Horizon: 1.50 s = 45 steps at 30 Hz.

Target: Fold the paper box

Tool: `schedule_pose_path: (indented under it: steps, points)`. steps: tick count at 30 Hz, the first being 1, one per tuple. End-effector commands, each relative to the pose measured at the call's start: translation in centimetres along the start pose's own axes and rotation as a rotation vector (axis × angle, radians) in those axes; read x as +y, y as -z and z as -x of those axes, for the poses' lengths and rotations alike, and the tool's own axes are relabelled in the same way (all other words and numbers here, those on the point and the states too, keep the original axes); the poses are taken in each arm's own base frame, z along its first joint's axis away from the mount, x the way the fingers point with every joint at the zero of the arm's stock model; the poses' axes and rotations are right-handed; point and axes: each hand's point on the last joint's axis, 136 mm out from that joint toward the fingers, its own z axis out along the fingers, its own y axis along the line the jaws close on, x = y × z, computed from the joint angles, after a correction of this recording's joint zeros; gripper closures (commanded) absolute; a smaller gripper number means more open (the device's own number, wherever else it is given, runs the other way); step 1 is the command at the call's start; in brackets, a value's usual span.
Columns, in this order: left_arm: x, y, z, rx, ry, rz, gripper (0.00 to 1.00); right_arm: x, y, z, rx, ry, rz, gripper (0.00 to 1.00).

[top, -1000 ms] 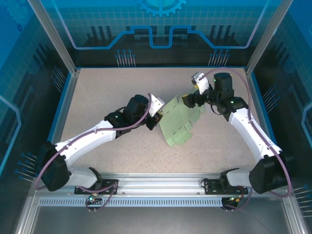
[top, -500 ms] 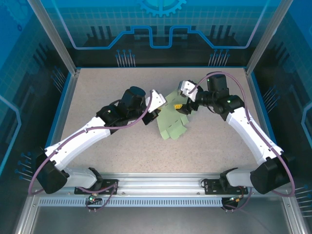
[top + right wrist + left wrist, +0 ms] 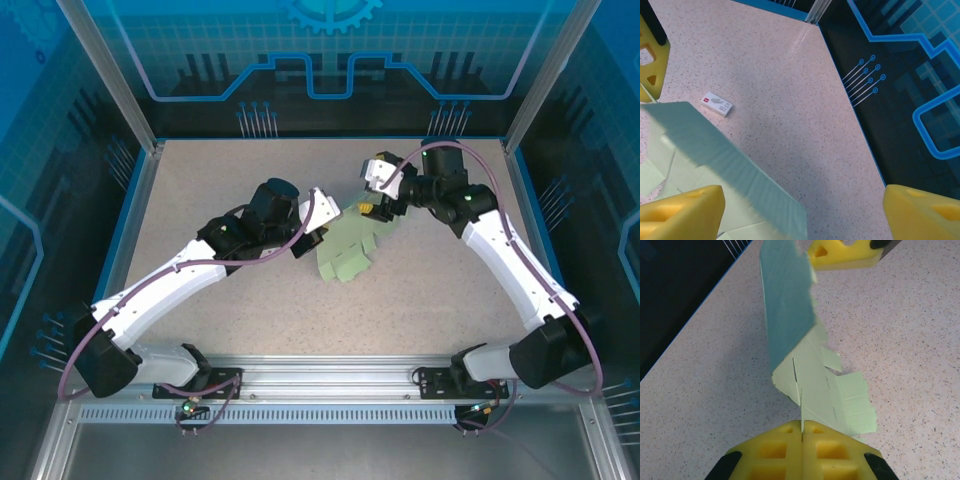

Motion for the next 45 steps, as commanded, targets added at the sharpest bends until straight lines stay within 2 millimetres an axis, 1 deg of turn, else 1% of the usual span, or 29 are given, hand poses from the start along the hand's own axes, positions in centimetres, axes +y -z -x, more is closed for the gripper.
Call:
schedule_pose_path:
  steps: [1, 2, 6, 9, 15, 16, 20, 22, 23, 25, 28, 31, 33, 37, 41, 45]
  points:
    - [0.6, 2.3, 2.4, -0.073, -0.031, 0.027, 1.0, 1.7, -0.9, 0.7, 0.0, 0.031, 0.112, 0.19]
    - [0.6, 2.3, 2.5, -0.075, -0.035, 0.027, 1.0, 2.0, -1.3, 0.6, 0.012, 0.033, 0.135, 0.21]
    - [0.7, 2.5, 2.5, -0.074, -0.041, 0.034, 0.99, 2.8, -2.2, 0.4, 0.054, 0.026, 0.219, 0.35]
    - [0.8, 2.6, 2.6, -0.077, -0.045, 0.04, 0.99, 3.0, -2.6, 0.4, 0.058, 0.037, 0.239, 0.5]
    - [1.4, 2.7, 2.7, -0.077, -0.056, 0.074, 0.96, 3.6, -2.2, 0.7, 0.048, 0.039, 0.277, 0.77]
    - [1.5, 2.8, 2.8, -0.078, -0.056, 0.078, 0.93, 3.7, -2.1, 0.7, 0.05, 0.033, 0.281, 0.8]
    - [1.8, 2.9, 3.0, -0.094, -0.049, 0.1, 0.88, 3.9, -1.5, 0.7, 0.048, -0.003, 0.297, 0.91]
    - [2.0, 3.1, 3.2, -0.111, -0.04, 0.113, 0.83, 3.6, -1.1, 0.7, 0.044, -0.03, 0.29, 0.93]
    - [2.2, 3.3, 3.3, -0.123, -0.034, 0.12, 0.78, 3.6, -0.8, 0.8, 0.036, -0.04, 0.287, 0.94]
    - [2.8, 3.9, 3.6, -0.159, -0.009, 0.141, 0.6, 3.4, -0.1, 1.2, 0.011, -0.065, 0.275, 0.95]
    - [3.9, 5.1, 3.8, -0.226, 0.056, 0.159, 0.42, 2.7, 1.6, 2.2, -0.071, -0.113, 0.237, 0.96]
    - [5.0, 6.8, 3.8, -0.315, 0.138, 0.164, 0.3, 1.7, 3.9, 3.3, -0.185, -0.173, 0.187, 0.96]
    - [5.6, 7.8, 3.7, -0.382, 0.205, 0.152, 0.25, 1.0, 5.6, 4.0, -0.257, -0.219, 0.154, 0.96]
    - [6.5, 9.1, 3.0, -0.482, 0.321, 0.127, 0.17, -0.3, 8.0, 5.1, -0.346, -0.302, 0.104, 0.96]
    - [7.9, 8.9, 2.1, -0.512, 0.423, 0.101, 0.13, -1.2, 9.7, 6.4, -0.398, -0.357, 0.074, 0.97]
    - [9.3, 8.3, 1.9, -0.512, 0.486, 0.095, 0.11, -1.3, 10.9, 7.7, -0.439, -0.377, 0.068, 0.97]
